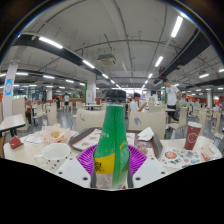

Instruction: Pour water

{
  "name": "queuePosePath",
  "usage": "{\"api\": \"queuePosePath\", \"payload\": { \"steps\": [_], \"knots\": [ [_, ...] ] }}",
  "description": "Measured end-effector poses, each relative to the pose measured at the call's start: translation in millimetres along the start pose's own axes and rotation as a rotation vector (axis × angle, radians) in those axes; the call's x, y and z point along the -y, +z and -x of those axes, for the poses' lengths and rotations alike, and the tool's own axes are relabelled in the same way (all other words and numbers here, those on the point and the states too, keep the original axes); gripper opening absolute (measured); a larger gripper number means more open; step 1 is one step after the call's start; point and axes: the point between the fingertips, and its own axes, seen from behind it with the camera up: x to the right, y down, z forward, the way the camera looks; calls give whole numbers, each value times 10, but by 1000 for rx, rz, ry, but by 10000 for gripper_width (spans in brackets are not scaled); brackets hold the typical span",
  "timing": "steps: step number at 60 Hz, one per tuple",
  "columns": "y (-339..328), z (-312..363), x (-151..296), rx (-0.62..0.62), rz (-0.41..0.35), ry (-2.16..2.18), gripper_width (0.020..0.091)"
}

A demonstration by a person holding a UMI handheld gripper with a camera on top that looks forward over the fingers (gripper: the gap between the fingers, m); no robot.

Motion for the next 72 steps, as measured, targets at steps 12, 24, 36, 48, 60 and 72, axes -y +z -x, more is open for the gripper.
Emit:
{"api": "queuePosePath", "payload": {
  "steps": [12,24,36,48,60,72],
  "knots": [
    [-46,23,-101,32,-26,-50,425],
    [-48,6,-79,32,-30,-49,459],
    [-126,65,-209,50,30,-98,862],
    [-704,-160,-77,-60,26,-108,854],
    [-1761,-131,-1,-103,59,-32,853],
    [-2700,97,-23,-126,75,-45,855]
  ]
}}
